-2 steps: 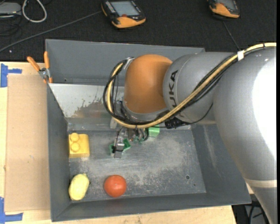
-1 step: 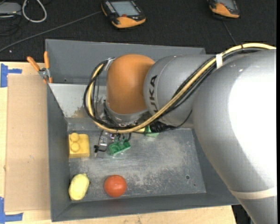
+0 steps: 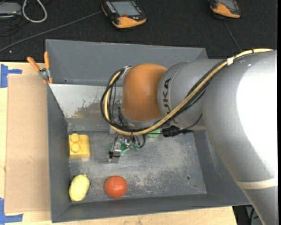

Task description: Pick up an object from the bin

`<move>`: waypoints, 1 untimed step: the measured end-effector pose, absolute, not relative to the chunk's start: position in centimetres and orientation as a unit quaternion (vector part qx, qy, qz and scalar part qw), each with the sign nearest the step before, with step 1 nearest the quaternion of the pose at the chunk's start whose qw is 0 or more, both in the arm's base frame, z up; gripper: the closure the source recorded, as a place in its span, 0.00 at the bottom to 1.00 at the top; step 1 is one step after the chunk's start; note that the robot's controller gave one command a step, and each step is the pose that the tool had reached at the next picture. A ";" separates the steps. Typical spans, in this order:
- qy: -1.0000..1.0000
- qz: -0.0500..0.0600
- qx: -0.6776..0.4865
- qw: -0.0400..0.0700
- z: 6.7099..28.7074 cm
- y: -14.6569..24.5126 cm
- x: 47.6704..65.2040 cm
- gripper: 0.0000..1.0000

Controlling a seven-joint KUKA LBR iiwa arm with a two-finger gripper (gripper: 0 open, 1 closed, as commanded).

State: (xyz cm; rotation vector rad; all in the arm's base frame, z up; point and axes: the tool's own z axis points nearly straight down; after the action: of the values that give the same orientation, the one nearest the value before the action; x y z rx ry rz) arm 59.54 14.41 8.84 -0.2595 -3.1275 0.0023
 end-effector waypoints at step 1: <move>-0.996 -0.002 -0.093 -0.001 7.2 14.0 60.5 1.00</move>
Offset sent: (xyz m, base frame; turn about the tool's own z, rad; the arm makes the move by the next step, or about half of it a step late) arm 0.0000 0.0000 0.0000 0.0000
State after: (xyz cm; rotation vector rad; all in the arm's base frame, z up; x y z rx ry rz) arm 60.50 13.96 7.22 -0.2929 -3.1292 -0.0076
